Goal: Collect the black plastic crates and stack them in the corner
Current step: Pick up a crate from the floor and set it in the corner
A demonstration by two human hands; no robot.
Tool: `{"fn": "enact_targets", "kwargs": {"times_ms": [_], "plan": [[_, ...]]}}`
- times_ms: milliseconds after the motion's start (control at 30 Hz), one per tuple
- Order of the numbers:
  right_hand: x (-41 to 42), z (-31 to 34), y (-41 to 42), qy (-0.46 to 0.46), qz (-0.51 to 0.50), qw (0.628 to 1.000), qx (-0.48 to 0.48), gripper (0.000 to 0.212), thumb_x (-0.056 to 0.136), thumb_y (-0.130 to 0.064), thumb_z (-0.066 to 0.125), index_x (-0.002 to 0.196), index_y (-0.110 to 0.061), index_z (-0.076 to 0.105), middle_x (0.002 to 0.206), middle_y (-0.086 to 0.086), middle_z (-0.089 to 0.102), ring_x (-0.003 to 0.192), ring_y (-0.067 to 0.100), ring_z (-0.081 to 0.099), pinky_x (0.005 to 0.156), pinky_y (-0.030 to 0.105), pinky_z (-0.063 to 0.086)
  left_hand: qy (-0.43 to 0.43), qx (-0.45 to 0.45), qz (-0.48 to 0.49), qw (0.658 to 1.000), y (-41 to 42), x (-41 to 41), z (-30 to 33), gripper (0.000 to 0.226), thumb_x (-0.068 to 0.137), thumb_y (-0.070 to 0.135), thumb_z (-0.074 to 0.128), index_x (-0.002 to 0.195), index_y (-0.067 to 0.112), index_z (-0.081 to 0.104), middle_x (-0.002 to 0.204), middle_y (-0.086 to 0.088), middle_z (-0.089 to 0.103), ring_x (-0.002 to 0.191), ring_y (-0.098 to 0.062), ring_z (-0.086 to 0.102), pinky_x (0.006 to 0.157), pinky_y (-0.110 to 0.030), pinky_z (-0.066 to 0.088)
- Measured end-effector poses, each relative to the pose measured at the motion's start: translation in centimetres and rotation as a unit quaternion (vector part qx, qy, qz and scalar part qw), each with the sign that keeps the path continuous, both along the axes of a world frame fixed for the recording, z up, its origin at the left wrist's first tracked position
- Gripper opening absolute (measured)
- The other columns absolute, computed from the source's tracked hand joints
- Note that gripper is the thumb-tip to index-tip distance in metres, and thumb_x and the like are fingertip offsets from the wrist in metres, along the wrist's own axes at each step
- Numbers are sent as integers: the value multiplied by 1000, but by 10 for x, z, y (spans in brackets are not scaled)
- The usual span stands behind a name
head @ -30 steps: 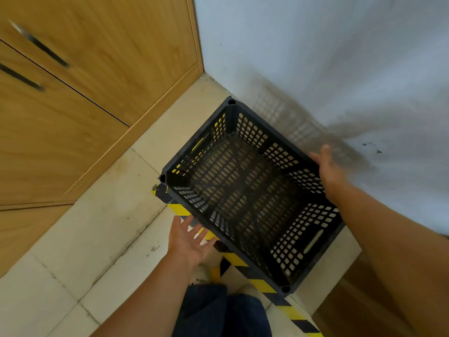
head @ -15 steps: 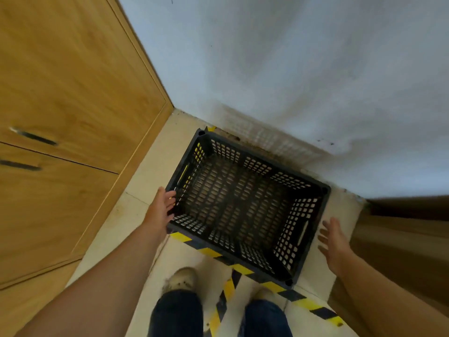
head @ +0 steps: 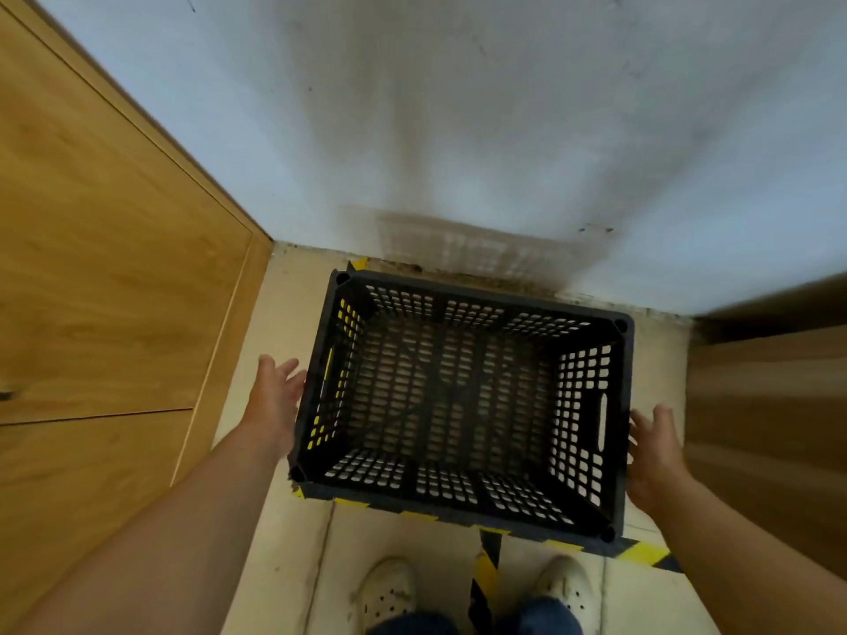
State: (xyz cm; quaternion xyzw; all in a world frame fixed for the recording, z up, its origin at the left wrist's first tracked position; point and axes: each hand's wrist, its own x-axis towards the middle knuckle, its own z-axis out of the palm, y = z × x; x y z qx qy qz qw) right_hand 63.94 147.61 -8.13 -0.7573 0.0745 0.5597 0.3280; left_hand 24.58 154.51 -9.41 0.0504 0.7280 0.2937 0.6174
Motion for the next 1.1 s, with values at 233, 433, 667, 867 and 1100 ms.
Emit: {"fn": "enact_targets", "kwargs": {"times_ms": [233,433,667,867,1100], "plan": [[7,-1,1,58,-104,993,13,73,91,-64,16,142,-17,40,135,12,46,102,30,49,87,48,39,-26,39,80,996,2,-9,-10,66,97,54,8,138,14,41,138,-17,50,116,-26,49,98,-38,35],[10,-9,7,58,-124,990,20,77,89,-67,16,136,-14,47,131,9,49,92,25,51,82,48,41,-22,37,70,997,15,-11,-15,67,97,53,8,138,13,42,141,-15,47,123,-26,46,98,-37,35],[12,-7,8,66,-134,989,21,77,89,-67,15,134,-14,49,130,8,50,102,27,51,90,49,38,-9,14,51,999,28,-5,-10,70,97,54,7,137,9,43,142,-14,46,130,-28,43,97,-38,34],[19,5,3,74,-113,990,33,75,92,-64,14,141,-14,42,143,10,44,134,29,36,107,45,27,22,-8,7,1000,21,5,9,69,97,55,9,142,11,38,151,-10,35,141,-23,28,113,-42,20],[16,56,5,112,-122,983,80,73,94,-61,13,145,-13,33,152,16,29,142,30,24,115,47,20,-14,8,-77,997,11,46,69,67,98,54,10,138,12,43,139,-16,49,131,-28,42,111,-44,30]]}}
